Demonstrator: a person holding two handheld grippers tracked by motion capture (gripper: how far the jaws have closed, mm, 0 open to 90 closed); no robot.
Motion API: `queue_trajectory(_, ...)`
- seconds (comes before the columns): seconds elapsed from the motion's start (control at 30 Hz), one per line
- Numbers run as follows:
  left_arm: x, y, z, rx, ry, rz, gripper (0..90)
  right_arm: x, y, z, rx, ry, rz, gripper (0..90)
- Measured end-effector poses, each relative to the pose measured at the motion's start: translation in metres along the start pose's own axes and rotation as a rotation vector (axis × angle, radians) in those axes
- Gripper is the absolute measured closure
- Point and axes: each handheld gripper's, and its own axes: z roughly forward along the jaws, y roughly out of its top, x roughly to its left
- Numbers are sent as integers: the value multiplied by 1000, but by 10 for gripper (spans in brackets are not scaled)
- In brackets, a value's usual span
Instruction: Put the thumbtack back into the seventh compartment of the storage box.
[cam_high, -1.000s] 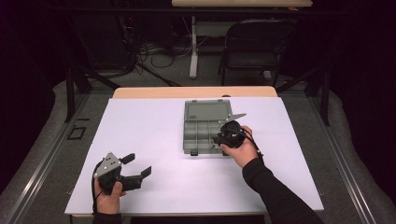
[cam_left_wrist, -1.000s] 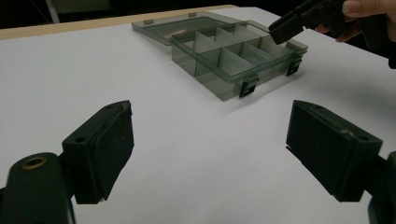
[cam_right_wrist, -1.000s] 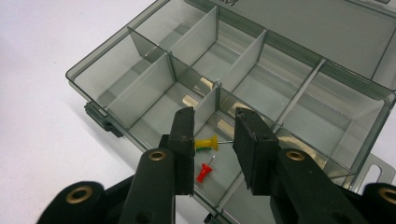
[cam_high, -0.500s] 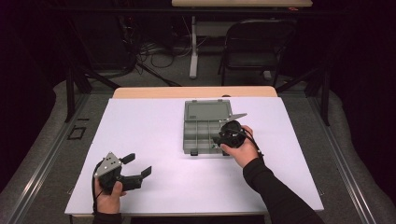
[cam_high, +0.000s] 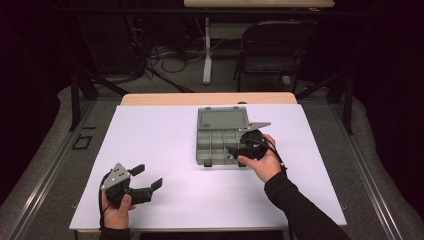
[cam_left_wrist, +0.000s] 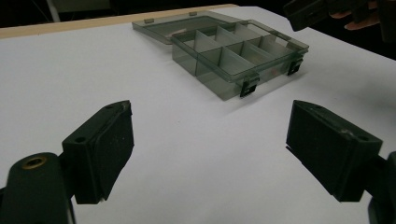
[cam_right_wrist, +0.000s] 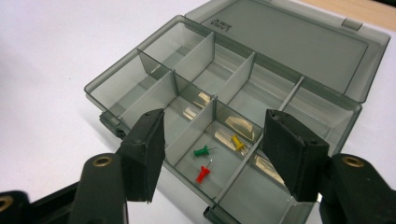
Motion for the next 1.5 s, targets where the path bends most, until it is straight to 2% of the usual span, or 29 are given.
queue_trajectory(0.33,0,0,0,-2,2,-1,149,10,-9,-34,-72,-4,-53,342)
queue_trajectory(0.5,0,0,0,1,2,2,149,14,-25,-52,-106,-21,-75,338)
queue_trajectory(0.67,0,0,0,1,3,2,149,13,-46,-64,-122,-28,-52,337)
queue_trajectory(0.77,0,0,0,0,4,0,149,14,-60,-69,-129,-44,-55,336)
queue_trajectory(0.93,-1,0,0,5,4,4,149,17,-83,-76,-154,-50,-46,335)
queue_trajectory(1.27,-1,0,1,5,8,1,149,28,-109,-79,-192,-41,-63,333)
queue_trajectory(1.5,-1,0,1,7,6,3,149,26,-123,-78,-189,-24,-21,333)
